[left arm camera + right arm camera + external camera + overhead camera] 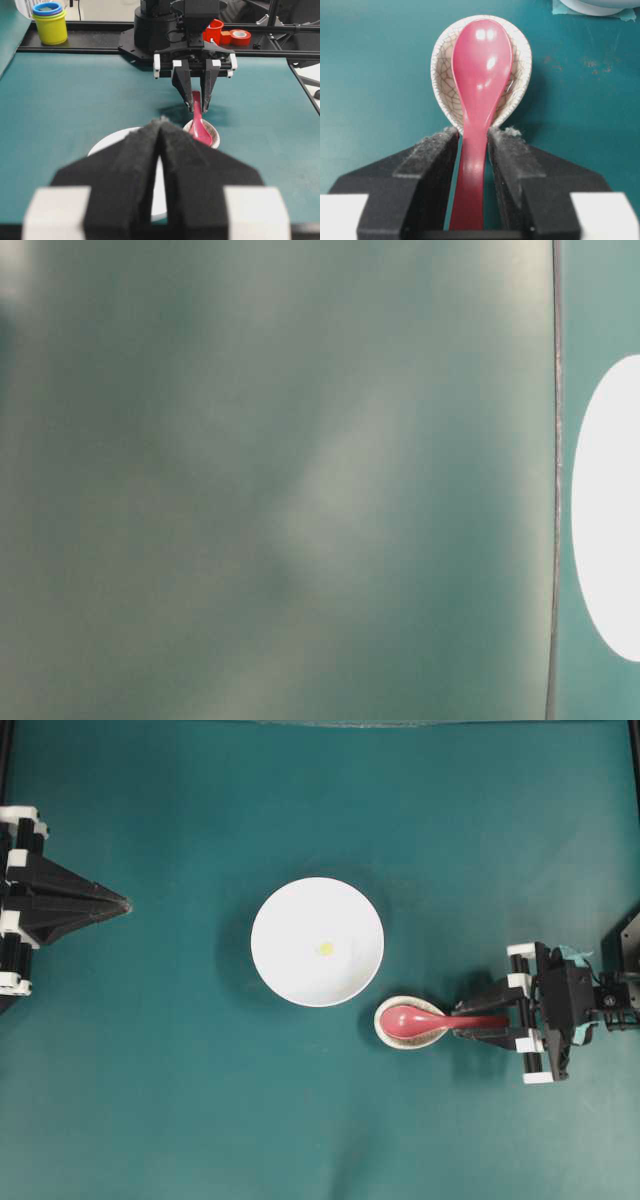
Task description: Scoop the yellow hexagonal prism block from the bowl with a spoon using the right arm.
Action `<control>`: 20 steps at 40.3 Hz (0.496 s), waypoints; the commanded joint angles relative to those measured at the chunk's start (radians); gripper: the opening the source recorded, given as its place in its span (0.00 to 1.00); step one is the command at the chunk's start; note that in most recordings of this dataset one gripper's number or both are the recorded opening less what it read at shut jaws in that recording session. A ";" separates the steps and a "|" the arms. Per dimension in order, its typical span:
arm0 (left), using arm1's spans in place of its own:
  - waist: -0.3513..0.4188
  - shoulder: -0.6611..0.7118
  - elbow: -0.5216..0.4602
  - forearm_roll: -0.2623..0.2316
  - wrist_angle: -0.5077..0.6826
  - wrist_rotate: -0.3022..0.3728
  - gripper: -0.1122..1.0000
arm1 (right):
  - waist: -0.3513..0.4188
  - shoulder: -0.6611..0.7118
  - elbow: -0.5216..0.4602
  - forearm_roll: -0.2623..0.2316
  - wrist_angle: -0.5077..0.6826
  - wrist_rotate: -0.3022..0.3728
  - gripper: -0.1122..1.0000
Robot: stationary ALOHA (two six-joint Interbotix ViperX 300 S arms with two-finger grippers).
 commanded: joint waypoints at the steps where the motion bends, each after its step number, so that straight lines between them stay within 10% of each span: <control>1: 0.000 0.008 -0.023 0.002 -0.005 -0.002 0.11 | -0.003 -0.015 -0.011 0.002 -0.003 -0.002 0.46; 20: 0.000 0.008 -0.021 0.002 -0.003 -0.002 0.11 | -0.005 -0.041 -0.057 -0.002 0.071 -0.006 0.66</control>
